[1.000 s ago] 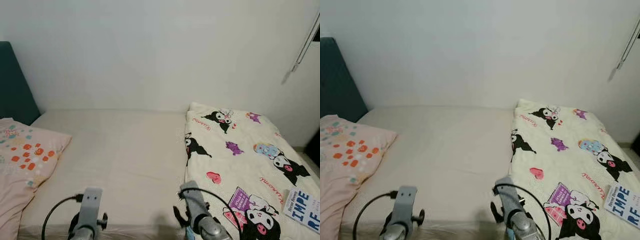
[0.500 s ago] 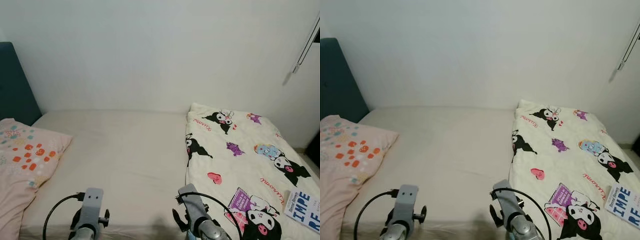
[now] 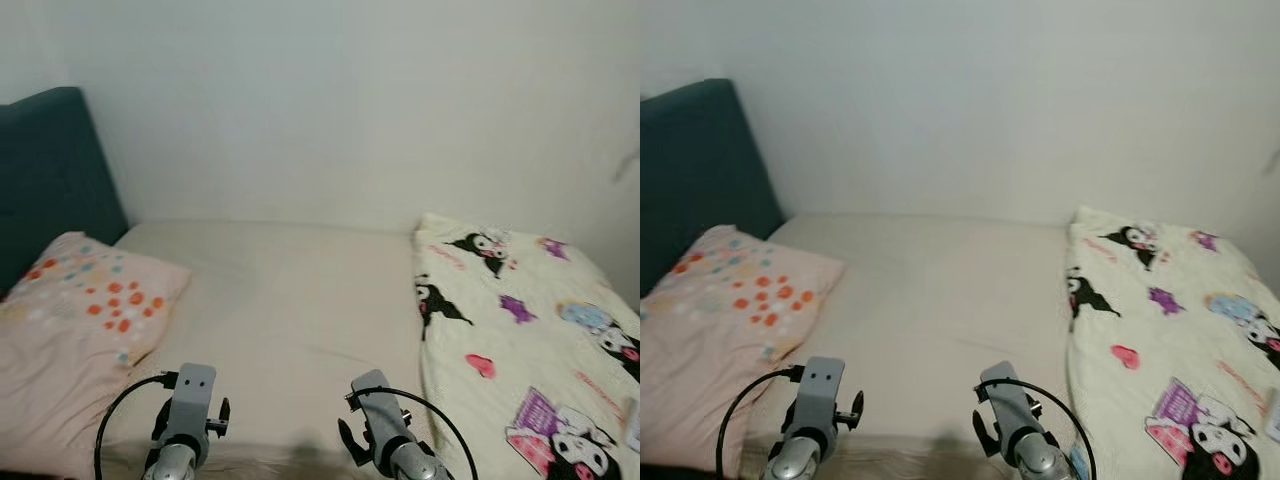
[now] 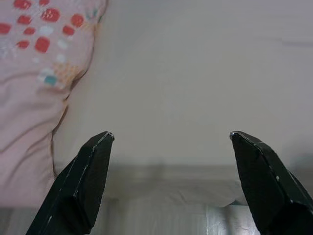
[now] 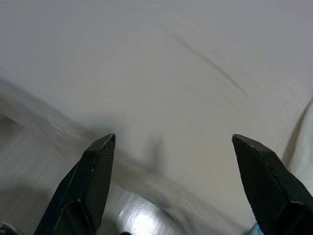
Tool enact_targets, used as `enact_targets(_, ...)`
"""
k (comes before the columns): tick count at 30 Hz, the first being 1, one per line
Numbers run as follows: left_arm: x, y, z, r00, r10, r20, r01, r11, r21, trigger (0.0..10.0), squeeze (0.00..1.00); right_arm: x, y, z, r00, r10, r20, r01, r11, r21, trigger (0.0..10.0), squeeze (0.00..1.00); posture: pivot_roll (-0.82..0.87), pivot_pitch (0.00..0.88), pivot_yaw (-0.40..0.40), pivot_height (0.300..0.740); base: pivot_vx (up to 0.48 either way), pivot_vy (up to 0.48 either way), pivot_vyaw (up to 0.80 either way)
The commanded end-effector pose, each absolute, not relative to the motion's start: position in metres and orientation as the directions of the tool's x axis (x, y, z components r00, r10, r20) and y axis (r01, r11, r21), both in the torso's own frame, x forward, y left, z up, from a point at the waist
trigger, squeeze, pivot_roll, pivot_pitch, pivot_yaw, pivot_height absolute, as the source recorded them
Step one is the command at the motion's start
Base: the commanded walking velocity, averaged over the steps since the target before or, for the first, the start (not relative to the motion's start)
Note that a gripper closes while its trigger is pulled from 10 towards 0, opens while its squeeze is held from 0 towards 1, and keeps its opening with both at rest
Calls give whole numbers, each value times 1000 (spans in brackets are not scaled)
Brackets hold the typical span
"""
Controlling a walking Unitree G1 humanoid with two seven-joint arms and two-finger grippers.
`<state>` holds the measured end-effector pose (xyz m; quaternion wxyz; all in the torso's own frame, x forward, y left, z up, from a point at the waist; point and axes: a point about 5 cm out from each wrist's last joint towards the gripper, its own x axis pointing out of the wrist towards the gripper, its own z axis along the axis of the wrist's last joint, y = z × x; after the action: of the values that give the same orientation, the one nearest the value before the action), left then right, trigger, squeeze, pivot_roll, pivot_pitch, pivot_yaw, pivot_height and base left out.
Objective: Clean up the room
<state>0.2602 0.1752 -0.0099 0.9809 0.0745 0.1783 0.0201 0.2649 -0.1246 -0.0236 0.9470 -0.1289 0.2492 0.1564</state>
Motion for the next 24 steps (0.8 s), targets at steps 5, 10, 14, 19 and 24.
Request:
enact_targets(5, 259, 172, -10, 938, 49, -342, 7, 987, 161, 10000, 0, 263, -130, -25, 831, 215, -512, -345, 923, -171, 10000, 0, 10, 1, -38, 740, 0, 0, 0)
enact_targets(10, 258, 171, -13, 933, 42, -358, 22, 985, 173, 10000, 0, 262, -130, -26, 827, 216, -520, -343, 925, -162, 10000, 0, 9, 0, -38, 740, 0, 0, 0)
enact_targets(14, 256, 170, -19, 916, 35, -400, 50, 979, 199, 10000, 0, 260, -130, -29, 814, 211, -541, -338, 929, -147, 10000, 0, 8, 1, -38, 740, 0, 0, 0)
enact_targets(19, 251, 176, -28, 885, 83, -459, 10, 981, 196, 10000, 0, 257, -133, -34, 796, 179, -578, -299, 947, -118, 10000, 0, 8, 0, -37, 740, 0, 0, 0)
enact_targets(24, 238, 189, -44, 805, 171, -568, -41, 971, 235, 10000, 0, 248, -135, -42, 775, 180, -606, -280, 957, -73, 10000, 0, -1, 0, -17, 740, 0, 0, 0)
